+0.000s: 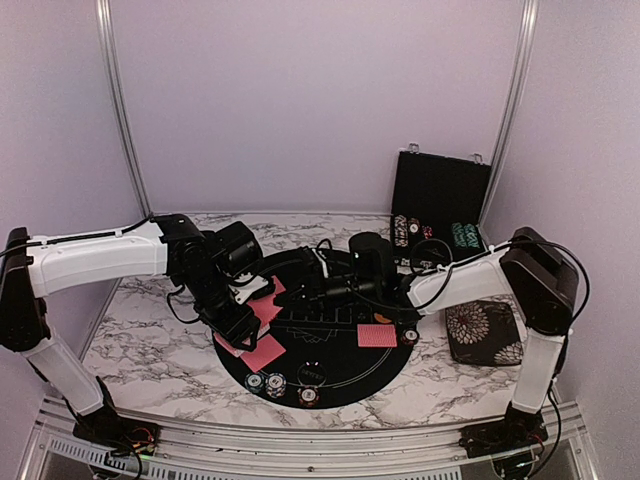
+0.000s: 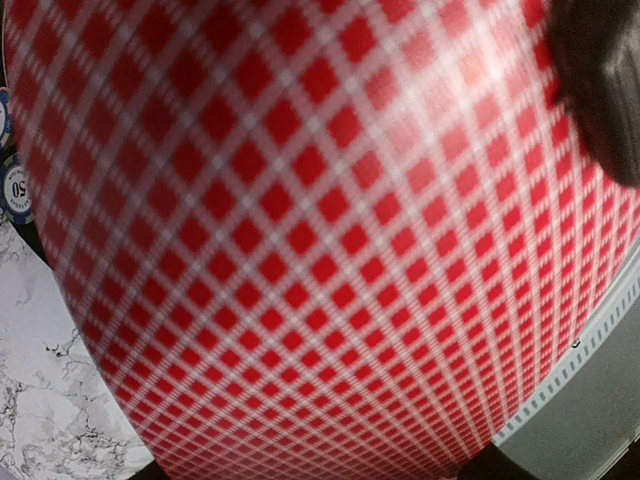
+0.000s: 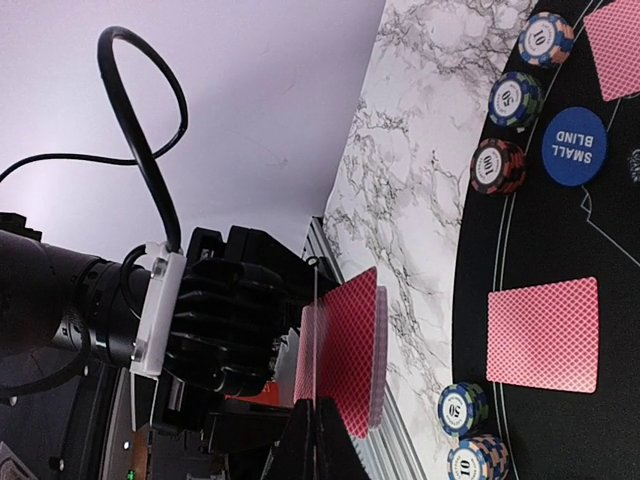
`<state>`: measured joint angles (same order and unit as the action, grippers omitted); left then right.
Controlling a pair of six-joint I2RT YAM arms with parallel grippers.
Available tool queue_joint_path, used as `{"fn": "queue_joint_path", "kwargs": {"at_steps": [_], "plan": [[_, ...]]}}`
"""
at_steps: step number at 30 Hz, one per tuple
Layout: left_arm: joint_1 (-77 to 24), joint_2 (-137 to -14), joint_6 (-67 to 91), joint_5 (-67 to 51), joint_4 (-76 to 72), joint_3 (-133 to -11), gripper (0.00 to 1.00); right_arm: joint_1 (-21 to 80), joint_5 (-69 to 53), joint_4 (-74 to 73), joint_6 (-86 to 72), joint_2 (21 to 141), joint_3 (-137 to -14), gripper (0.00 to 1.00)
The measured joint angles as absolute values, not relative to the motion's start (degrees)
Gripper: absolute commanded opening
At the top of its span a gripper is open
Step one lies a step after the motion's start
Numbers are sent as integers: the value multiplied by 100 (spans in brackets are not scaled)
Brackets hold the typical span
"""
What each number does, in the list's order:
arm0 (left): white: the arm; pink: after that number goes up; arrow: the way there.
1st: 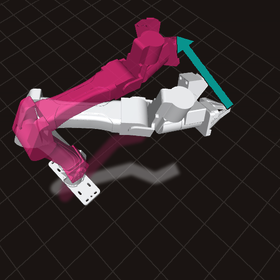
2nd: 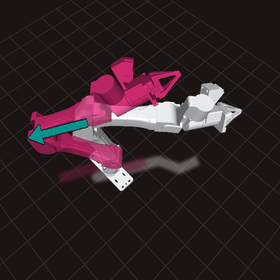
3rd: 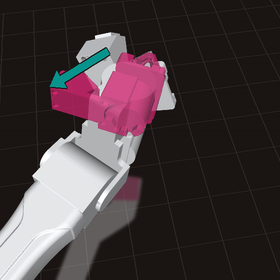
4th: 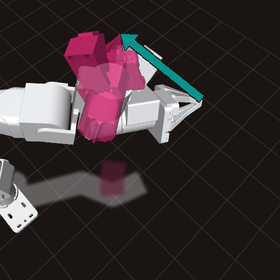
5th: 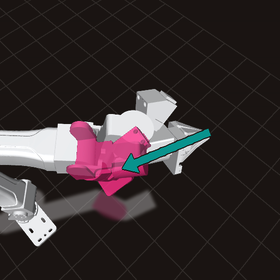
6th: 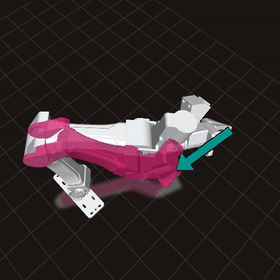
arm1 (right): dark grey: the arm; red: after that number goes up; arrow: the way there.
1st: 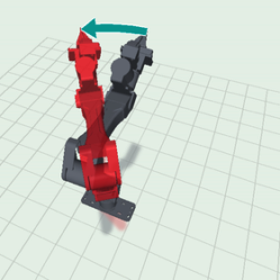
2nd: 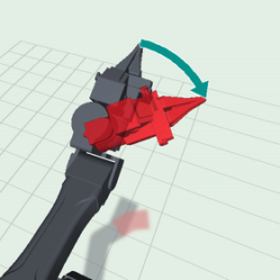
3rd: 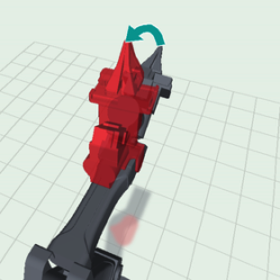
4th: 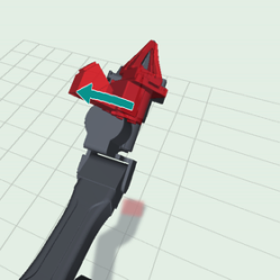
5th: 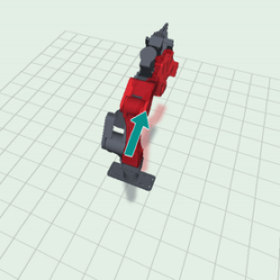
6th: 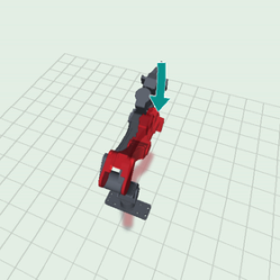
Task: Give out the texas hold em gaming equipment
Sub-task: Pick up the poker card from the face-down deck piles.
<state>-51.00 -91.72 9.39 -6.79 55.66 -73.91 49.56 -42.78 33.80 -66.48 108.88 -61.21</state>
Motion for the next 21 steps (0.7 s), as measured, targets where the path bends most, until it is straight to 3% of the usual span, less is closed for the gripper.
{"fn": "queue_joint_path", "kwargs": {"at_steps": [21], "plan": [[-5072,-9172,943,-637,5566,-7387,52,4720,-4357,3863,-7052,10739,-5804,0]]}}
